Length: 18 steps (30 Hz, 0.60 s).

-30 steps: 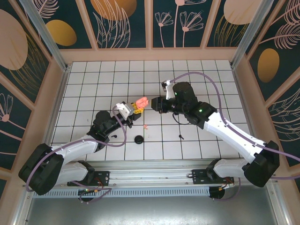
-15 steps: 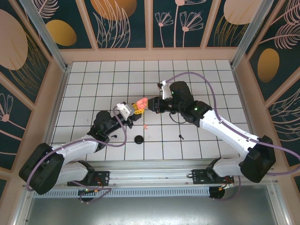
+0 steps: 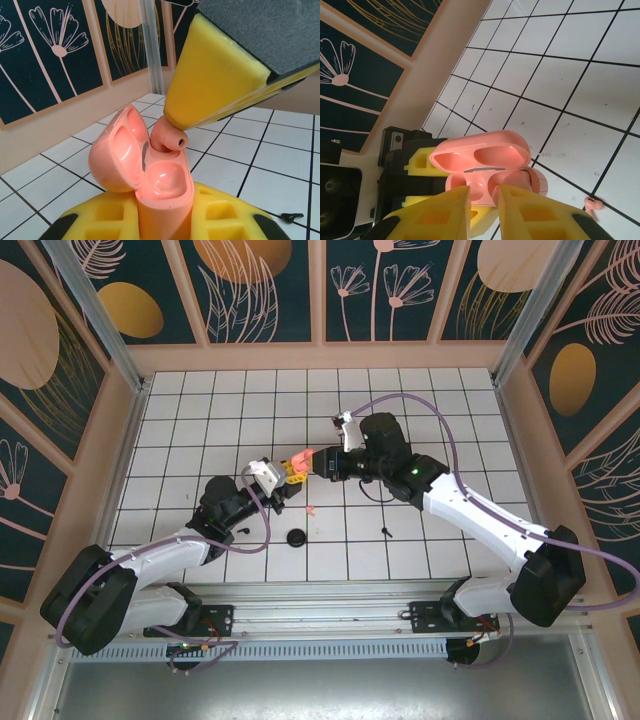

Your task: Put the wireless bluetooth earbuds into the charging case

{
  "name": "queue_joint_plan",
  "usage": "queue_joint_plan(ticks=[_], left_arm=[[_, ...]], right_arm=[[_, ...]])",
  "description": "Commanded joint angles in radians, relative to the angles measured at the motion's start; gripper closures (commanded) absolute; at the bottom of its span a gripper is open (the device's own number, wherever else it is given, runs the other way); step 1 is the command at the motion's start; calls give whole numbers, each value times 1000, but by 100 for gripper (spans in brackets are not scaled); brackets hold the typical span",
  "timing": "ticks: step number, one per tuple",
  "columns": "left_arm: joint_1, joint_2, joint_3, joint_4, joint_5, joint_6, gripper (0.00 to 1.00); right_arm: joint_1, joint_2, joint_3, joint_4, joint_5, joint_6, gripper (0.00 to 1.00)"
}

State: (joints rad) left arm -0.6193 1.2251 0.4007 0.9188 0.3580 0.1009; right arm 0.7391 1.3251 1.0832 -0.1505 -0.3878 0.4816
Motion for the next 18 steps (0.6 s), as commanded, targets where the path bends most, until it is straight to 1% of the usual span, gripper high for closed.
queue_joint_plan(ticks=[1,18], left_arm=[[-7,-3,27,46,36,-10,90],[-8,13,38,66,76,-27,90]], right_arm=[[-5,14,-2,40,-2,7,78],[0,35,-2,83,-13,16,74]])
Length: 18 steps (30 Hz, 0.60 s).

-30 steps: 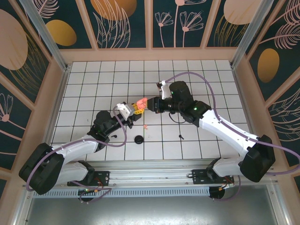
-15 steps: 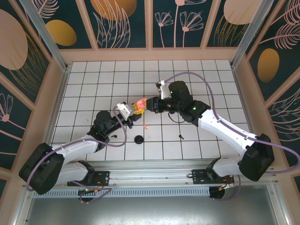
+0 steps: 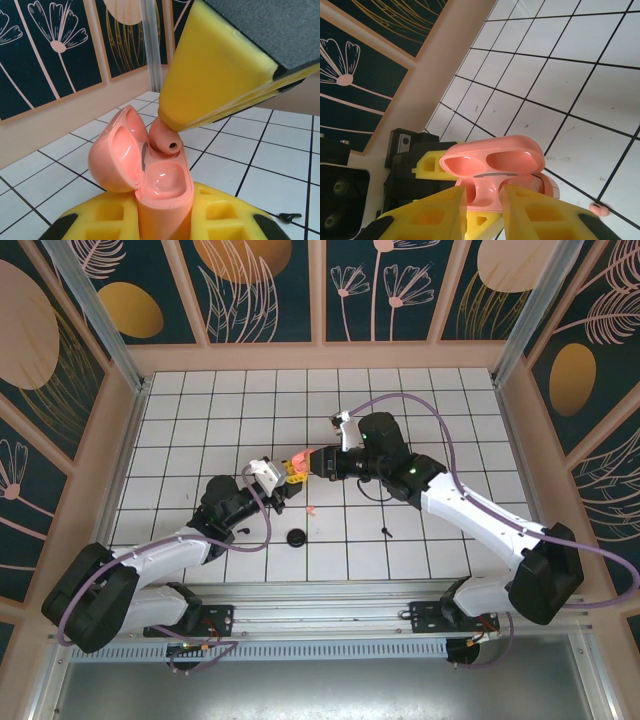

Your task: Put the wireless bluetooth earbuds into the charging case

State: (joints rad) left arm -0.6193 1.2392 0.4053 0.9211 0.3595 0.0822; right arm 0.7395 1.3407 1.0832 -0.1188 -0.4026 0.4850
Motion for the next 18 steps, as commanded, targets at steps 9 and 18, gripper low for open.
queue_joint_plan(ticks=[9,18], left_arm=[[-10,-2,33,59,65,-5,90],[-10,3,33,58,67,-4,90]], right_arm=[[15,18,1,26,1,26,69],[11,-70,18,10,10,8,64]])
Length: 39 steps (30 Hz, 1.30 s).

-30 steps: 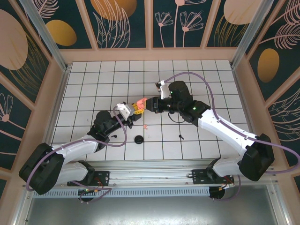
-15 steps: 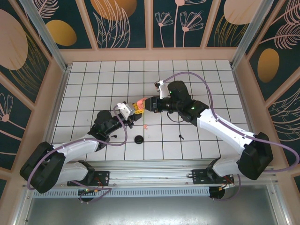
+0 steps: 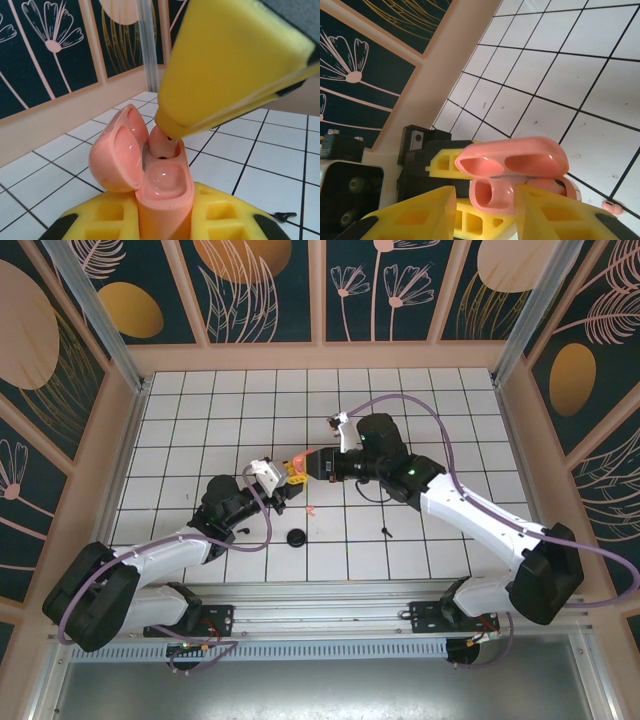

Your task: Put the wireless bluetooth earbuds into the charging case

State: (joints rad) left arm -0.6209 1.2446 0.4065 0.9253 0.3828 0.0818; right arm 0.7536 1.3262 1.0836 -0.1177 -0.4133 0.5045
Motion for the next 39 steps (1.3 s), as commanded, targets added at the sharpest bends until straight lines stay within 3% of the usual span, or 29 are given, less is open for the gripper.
queue_joint_plan(ticks=[1,5,9,24,29,33,39], left_arm=[[-9,-2,32,53,45,-2,90],[-9,2,34,59,52,-5,90],[-9,2,34,60,55,-7,90],[-11,-2,34,56,50,-6,90],[-10,-5,25,30,0,13,90],[-9,-6,9,33,-28,-7,89],[60,7,-34,54,-90,-104,89]], right_arm=[[-6,-68,19,7,23,-13,64],[-26,-93,19,-33,55,-30,65],[-41,-81,26,-77,83,-43,72],[-38,-3,7,-107,57,-38,85],[-34,-48,-3,-125,103,-38,81],[-38,-80,20,-153,121,-51,70],[-36,-60,59,-282,217,-51,68]])
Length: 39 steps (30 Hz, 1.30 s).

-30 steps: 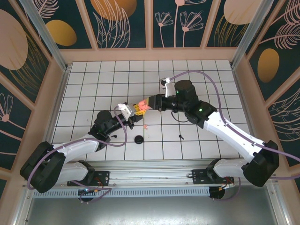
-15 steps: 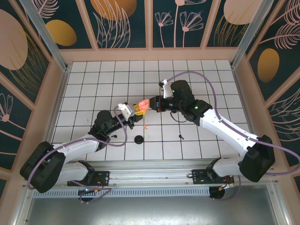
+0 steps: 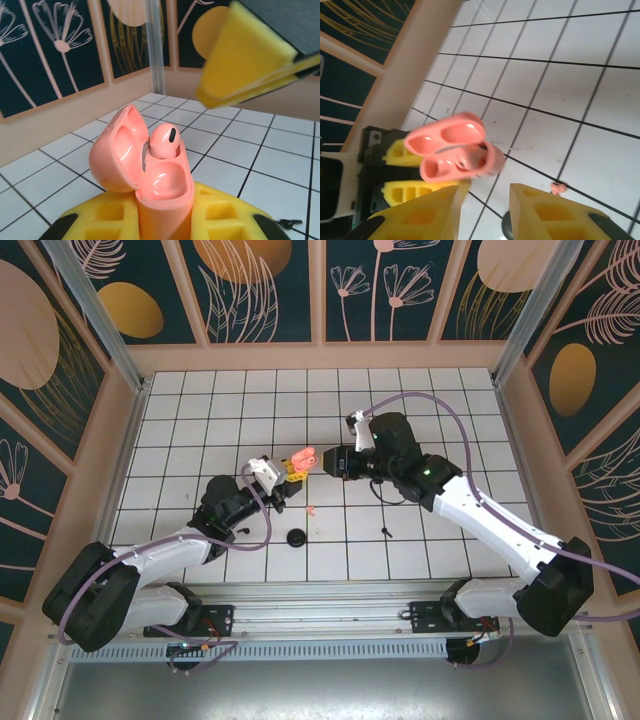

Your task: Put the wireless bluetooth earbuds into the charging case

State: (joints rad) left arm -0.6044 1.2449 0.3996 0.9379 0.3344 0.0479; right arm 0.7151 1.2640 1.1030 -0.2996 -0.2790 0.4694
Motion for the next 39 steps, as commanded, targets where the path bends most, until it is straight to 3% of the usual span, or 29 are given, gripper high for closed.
queue_joint_plan(ticks=[1,6,15,24,39], left_arm=[[61,9,-37,51,-43,-94,89],[151,33,-77,68,-51,-205,90],[293,86,-171,156,-32,-411,90],[304,81,-199,163,-49,-413,90],[304,61,-183,119,-39,-379,90]], right_arm=[[4,16,46,-127,108,-11,68],[15,134,78,-246,158,-7,69],[47,365,152,-304,168,-77,63],[104,601,273,-355,188,-147,56],[126,789,408,-392,149,-196,56]])
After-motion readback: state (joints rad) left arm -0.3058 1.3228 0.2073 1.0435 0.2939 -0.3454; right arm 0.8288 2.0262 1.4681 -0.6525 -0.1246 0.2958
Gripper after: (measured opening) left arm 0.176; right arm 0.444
